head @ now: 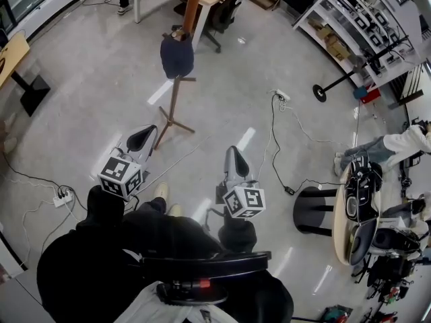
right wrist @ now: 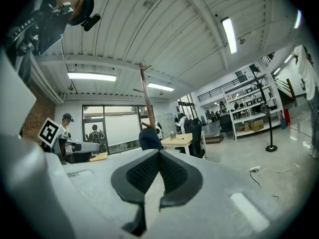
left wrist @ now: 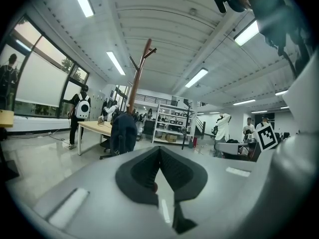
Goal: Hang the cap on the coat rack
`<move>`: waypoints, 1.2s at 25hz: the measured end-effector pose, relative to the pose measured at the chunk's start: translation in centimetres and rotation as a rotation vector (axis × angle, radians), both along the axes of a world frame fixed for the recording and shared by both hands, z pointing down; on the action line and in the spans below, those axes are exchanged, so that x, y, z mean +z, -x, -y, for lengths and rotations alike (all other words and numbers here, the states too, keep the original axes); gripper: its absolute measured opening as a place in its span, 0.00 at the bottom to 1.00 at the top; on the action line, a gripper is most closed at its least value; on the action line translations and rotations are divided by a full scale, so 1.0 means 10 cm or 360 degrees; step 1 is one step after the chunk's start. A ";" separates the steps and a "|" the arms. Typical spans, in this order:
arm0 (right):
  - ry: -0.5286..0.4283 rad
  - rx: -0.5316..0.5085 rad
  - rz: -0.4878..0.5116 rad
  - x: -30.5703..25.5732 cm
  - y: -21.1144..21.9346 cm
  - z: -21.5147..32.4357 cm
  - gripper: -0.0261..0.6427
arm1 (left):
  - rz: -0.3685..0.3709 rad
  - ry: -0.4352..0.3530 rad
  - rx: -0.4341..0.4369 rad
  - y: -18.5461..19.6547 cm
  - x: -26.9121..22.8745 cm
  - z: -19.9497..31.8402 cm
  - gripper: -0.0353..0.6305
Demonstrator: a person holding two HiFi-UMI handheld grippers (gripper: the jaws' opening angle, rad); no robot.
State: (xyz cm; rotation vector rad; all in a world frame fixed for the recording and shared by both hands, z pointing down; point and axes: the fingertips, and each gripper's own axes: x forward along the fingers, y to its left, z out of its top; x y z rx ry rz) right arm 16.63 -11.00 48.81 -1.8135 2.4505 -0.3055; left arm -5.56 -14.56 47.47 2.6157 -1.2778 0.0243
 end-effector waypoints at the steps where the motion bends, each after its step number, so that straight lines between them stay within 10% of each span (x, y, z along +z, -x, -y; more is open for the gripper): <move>1: -0.0001 -0.0004 0.0000 0.00 0.00 -0.03 0.04 | -0.0001 -0.0004 -0.0003 0.00 -0.01 -0.03 0.06; 30: -0.0027 -0.0023 0.0020 -0.09 -0.07 -0.19 0.04 | 0.0002 -0.0046 -0.0034 -0.04 -0.12 -0.23 0.06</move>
